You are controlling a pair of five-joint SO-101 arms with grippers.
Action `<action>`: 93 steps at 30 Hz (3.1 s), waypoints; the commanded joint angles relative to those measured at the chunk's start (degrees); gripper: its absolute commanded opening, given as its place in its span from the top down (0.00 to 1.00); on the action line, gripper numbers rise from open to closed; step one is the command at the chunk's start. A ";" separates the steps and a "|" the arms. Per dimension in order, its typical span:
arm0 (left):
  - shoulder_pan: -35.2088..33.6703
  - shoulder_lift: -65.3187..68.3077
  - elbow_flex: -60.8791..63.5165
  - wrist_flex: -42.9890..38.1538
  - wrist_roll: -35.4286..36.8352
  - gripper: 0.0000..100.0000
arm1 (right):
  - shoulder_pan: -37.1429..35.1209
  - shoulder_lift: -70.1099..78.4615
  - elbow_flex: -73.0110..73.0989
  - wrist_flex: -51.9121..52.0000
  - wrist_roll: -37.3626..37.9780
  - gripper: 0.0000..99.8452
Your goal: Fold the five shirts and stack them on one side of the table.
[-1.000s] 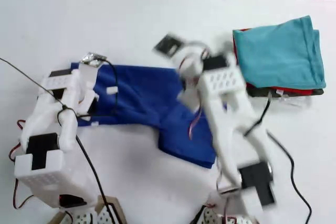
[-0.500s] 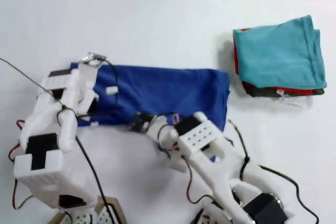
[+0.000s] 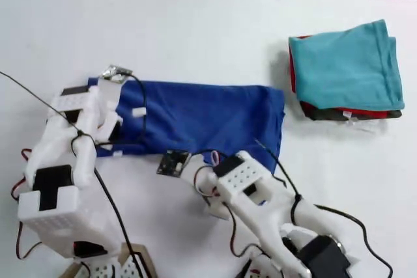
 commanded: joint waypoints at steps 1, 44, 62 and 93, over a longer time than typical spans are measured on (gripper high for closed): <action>-1.05 0.18 0.13 -1.49 -0.44 0.97 | 5.23 6.81 -4.48 0.48 0.00 0.80; -1.05 0.18 0.13 -1.49 -0.44 0.97 | 2.59 25.98 -19.25 9.89 -1.67 0.96; -1.05 0.18 0.13 -1.49 -0.44 0.97 | 6.46 13.05 -28.31 18.59 1.67 0.98; -1.05 0.18 0.13 -1.49 -0.44 0.97 | 22.64 42.95 -84.31 23.69 4.84 0.81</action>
